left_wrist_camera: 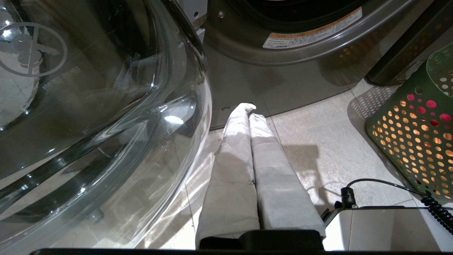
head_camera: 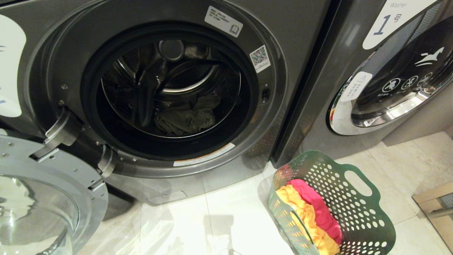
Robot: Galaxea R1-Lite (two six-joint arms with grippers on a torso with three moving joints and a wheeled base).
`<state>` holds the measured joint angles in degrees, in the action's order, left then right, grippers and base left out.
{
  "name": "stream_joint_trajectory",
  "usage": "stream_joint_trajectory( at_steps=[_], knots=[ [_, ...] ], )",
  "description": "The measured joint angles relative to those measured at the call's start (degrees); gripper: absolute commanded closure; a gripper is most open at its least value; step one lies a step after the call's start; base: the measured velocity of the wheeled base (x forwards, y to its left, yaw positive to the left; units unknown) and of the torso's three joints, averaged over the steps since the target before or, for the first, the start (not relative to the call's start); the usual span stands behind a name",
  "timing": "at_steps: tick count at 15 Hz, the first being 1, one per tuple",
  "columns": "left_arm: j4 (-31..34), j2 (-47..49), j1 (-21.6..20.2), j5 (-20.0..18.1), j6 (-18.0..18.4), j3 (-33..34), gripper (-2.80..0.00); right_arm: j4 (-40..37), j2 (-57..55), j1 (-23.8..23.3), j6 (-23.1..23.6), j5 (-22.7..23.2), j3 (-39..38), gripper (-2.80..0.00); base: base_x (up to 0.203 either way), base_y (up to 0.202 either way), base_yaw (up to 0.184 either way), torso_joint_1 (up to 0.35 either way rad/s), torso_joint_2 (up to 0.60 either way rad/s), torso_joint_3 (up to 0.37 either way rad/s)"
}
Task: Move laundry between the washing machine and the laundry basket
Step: Pick a cloth and place it into the basket
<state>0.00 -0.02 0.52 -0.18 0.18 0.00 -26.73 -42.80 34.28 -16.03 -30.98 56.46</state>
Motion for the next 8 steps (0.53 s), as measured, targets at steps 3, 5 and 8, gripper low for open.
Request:
stream_joint_trajectory(
  at_steps=[3, 5, 8],
  knots=[
    [0.0, 0.0, 0.0, 0.0, 0.0, 0.0, 0.0, -1.0, -0.8, 0.4, 0.6, 0.3, 1.4, -2.8, 0.0, 0.0, 0.0, 0.0, 0.0, 0.0],
    [0.0, 0.0, 0.0, 0.0, 0.0, 0.0, 0.0, -2.0, -1.8, 2.1, 0.8, 0.6, 2.6, -2.8, 0.0, 0.0, 0.0, 0.0, 0.0, 0.0],
    [0.0, 0.0, 0.0, 0.0, 0.0, 0.0, 0.0, -3.7, -3.6, 6.6, 2.1, 0.7, 2.8, -2.8, 0.0, 0.0, 0.0, 0.0, 0.0, 0.0]
  ],
)
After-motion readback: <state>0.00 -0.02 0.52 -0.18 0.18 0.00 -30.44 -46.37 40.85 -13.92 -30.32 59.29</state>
